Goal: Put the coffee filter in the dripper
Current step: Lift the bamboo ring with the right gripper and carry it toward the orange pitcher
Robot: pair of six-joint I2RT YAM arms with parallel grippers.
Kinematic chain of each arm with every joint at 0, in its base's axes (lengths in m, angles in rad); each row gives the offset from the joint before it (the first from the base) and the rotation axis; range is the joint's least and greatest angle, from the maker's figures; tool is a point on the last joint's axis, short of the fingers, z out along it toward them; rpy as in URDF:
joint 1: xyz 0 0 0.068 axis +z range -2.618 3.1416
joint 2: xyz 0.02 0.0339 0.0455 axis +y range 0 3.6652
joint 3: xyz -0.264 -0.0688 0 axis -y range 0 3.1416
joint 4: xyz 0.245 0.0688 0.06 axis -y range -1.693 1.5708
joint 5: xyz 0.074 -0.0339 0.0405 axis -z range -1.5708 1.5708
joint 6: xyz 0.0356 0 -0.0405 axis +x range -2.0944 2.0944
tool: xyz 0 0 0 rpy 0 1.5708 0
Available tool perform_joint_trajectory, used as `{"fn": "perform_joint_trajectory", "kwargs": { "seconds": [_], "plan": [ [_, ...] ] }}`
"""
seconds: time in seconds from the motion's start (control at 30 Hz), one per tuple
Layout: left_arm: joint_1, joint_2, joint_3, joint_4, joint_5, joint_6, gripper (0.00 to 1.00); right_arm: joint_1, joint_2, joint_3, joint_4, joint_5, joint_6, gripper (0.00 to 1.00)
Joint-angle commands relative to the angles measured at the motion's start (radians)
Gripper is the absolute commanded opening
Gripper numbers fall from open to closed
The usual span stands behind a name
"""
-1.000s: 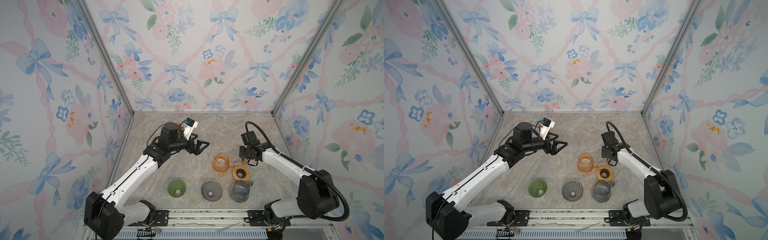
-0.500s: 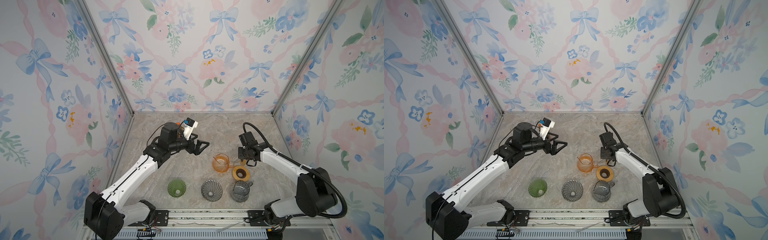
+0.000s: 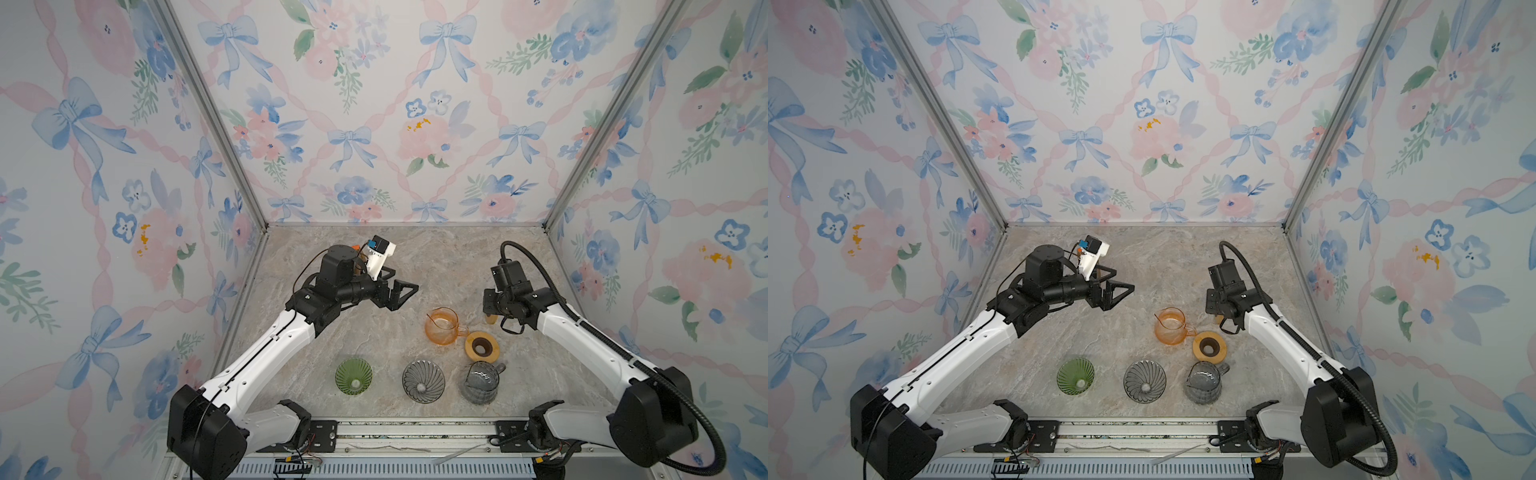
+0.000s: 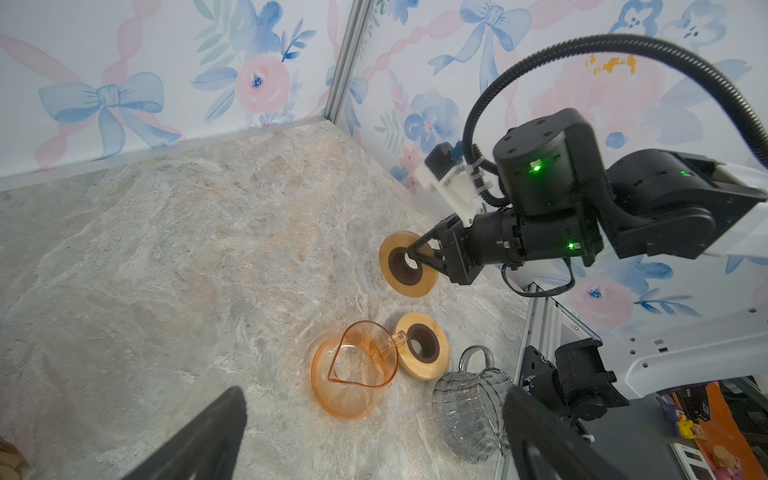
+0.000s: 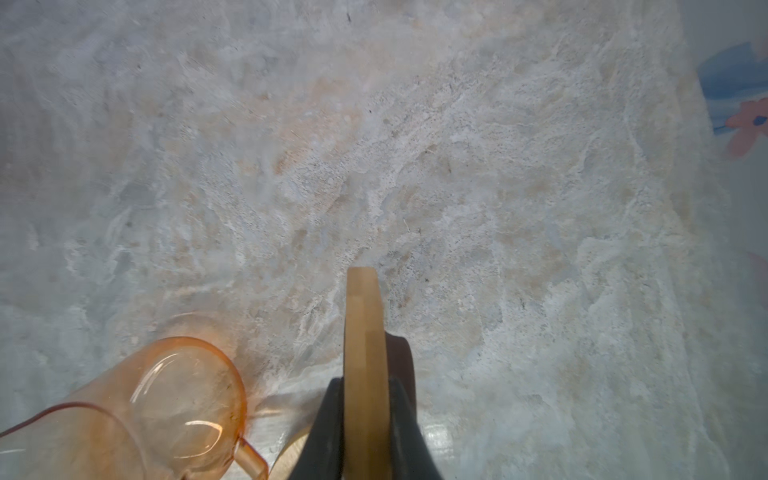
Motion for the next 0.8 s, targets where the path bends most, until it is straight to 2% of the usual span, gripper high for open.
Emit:
{"fn": "perform_joint_trajectory", "kwargs": {
  "seconds": [0.0, 0.3, 0.77],
  "plan": [
    [0.004, -0.018, -0.013, -0.001, 0.029, 0.024, 0.98, -0.029, -0.072, 0.017, 0.005, -0.128, 0.018, 0.17],
    [0.005, -0.002, -0.012, 0.000, 0.048, 0.021, 0.98, -0.136, -0.195, -0.088, 0.130, -0.477, 0.114, 0.18],
    [-0.009, 0.025, -0.016, -0.009, 0.013, 0.019, 0.98, -0.132, -0.240, -0.260, 0.420, -0.770, 0.327, 0.20]
  ]
}}
